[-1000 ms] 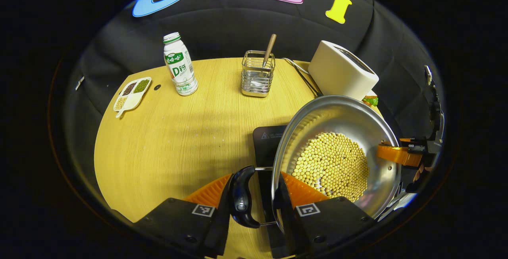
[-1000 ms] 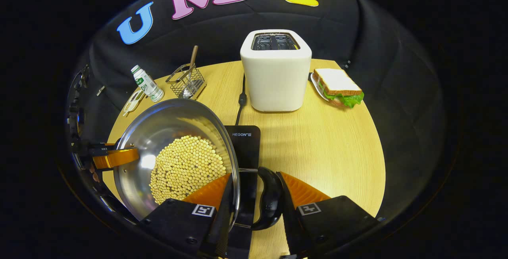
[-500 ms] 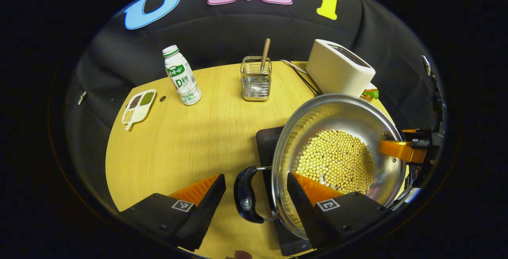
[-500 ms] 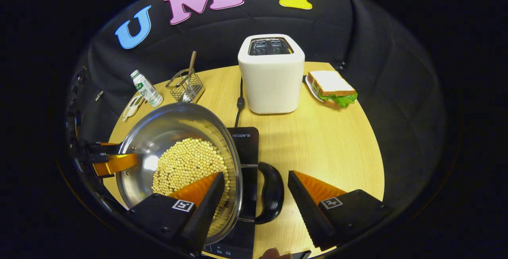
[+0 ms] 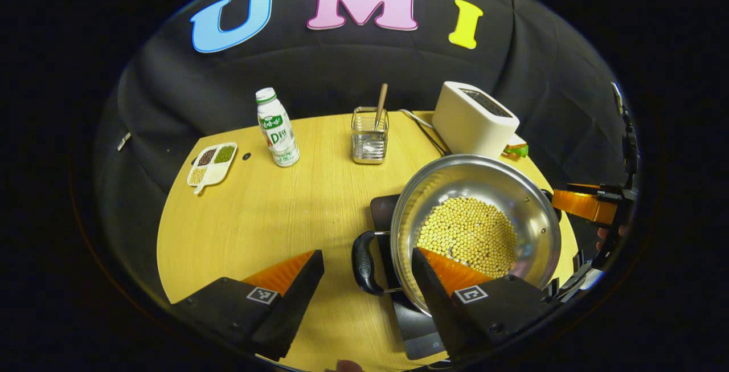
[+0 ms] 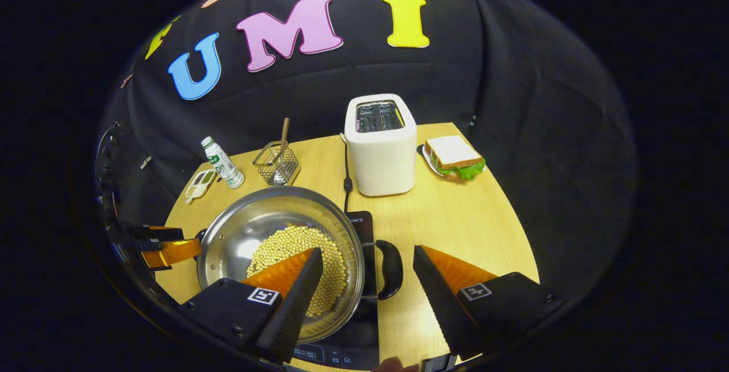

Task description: First push the handle of the pot to place it horizontally, then grasp the pot with both hands and set it on the induction cooktop.

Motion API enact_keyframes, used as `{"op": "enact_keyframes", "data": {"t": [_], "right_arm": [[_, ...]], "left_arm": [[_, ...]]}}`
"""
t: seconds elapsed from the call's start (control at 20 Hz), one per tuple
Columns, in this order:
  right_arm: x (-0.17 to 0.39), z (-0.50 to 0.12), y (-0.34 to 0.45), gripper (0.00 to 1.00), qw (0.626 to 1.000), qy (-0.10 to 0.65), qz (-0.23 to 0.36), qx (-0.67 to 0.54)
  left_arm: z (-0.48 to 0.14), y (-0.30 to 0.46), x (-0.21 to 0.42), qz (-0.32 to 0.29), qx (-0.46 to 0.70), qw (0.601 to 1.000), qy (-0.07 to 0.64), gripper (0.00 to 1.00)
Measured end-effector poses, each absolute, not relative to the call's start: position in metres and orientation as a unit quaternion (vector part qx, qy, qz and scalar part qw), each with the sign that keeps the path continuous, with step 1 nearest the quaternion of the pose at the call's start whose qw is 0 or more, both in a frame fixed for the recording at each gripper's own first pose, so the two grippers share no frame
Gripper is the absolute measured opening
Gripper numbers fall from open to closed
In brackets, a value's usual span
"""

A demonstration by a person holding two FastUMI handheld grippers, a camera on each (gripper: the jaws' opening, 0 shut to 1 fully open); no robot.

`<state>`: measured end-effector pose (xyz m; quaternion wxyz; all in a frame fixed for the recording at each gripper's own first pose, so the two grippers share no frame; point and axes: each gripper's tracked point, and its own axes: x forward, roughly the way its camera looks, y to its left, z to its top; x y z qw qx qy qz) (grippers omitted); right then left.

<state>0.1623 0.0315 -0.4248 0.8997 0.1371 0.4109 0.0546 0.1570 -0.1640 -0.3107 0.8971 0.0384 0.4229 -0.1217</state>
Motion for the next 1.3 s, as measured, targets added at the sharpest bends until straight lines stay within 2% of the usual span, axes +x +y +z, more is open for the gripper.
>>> {"op": "enact_keyframes", "data": {"t": [0.5,0.8,1.0,1.3], "right_arm": [[0.141,-0.311,0.041,0.99,0.95,0.288,0.045,0.116],[0.129,-0.236,0.035,0.99,0.976,0.197,0.015,0.093],[0.117,-0.193,0.04,0.98,0.984,0.153,0.01,0.091],[0.102,-0.128,0.042,0.98,0.994,0.083,-0.003,0.076]], "left_arm": [[-0.202,-0.147,0.129,-0.133,0.034,0.949,0.283,0.96],[-0.143,-0.125,0.097,-0.101,-0.001,0.976,0.193,0.96],[-0.103,-0.097,0.088,-0.067,0.02,0.987,0.147,0.96],[-0.047,-0.077,0.064,-0.057,0.019,0.995,0.08,0.96]]}}
